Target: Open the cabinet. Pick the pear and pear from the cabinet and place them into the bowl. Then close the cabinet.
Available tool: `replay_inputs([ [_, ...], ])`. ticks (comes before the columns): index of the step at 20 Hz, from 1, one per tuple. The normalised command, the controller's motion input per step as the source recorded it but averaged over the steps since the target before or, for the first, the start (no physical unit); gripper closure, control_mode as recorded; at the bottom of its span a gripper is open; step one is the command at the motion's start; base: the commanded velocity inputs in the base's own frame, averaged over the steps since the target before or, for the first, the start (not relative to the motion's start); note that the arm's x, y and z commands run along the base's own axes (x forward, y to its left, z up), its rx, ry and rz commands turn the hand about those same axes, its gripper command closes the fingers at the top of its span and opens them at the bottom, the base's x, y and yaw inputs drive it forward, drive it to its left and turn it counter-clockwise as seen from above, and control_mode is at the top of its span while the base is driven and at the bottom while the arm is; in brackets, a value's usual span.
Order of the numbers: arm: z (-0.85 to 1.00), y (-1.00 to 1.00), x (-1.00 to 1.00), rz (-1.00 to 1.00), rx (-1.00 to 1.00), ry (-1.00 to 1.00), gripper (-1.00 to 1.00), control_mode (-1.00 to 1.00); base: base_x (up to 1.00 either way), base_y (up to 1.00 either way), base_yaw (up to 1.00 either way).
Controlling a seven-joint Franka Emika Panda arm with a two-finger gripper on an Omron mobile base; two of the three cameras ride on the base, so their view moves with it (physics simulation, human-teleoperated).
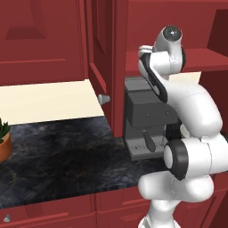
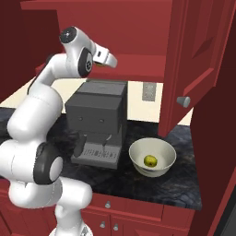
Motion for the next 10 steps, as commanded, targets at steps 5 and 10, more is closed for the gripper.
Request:
replay_inputs([
  [5, 0.22, -0.31, -0.85, -0.03, 0.00, 0.00, 1.00, -1.00, 0.00, 0.00, 0.00],
  [10, 0.11, -0.33, -0.85, -0.06, 0.00, 0.04, 1.00, -1.00, 0.00, 0.00, 0.00],
])
